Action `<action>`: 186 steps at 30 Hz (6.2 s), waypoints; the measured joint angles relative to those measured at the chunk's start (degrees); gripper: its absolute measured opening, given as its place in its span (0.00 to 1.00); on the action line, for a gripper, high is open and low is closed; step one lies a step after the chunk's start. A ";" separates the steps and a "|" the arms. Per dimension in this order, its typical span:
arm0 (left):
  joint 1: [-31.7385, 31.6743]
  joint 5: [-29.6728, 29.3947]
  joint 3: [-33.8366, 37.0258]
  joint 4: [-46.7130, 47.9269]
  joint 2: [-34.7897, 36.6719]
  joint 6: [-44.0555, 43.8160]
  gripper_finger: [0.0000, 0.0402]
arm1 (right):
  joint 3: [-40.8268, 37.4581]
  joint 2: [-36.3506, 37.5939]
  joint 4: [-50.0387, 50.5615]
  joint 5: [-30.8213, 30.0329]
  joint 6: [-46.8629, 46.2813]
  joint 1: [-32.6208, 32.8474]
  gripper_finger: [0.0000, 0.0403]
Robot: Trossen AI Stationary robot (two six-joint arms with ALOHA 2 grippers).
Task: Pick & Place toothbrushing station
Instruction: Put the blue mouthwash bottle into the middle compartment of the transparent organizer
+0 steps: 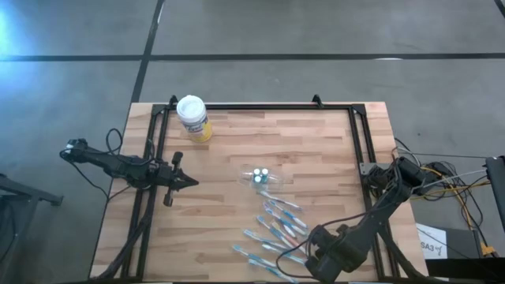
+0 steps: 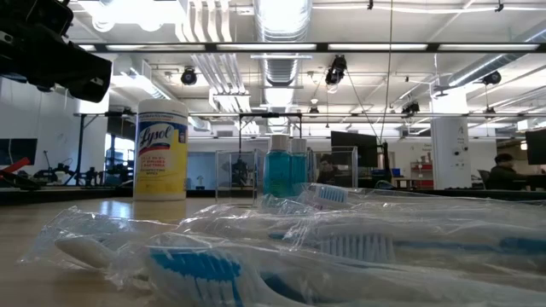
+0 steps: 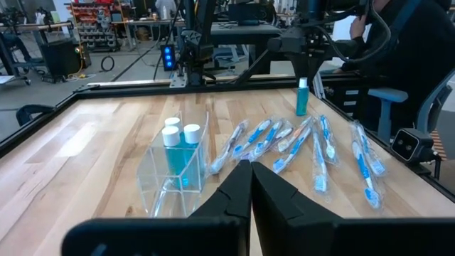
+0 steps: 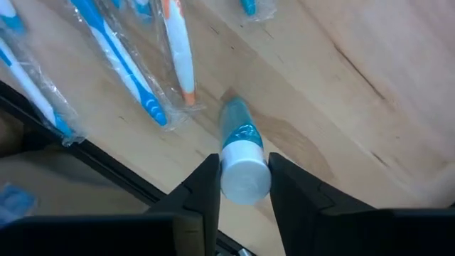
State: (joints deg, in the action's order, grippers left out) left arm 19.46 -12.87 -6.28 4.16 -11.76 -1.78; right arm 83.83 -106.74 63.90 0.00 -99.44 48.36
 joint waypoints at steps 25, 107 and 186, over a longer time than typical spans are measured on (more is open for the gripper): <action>0.00 0.01 0.00 -0.02 0.01 -0.22 0.04 | 19.49 4.69 11.19 -7.71 41.05 -17.15 0.22; 0.00 -1.65 0.00 -0.02 0.01 -0.42 0.03 | 17.41 4.37 3.26 -5.95 132.58 -43.50 0.22; 0.01 -1.89 0.00 1.87 -0.05 0.66 0.02 | 16.66 -4.04 3.19 -6.63 156.92 -44.04 0.22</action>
State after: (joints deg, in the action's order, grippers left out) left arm 19.48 -14.76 -6.28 6.03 -11.81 -1.13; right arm 100.49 -110.78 67.09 -6.63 57.48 4.32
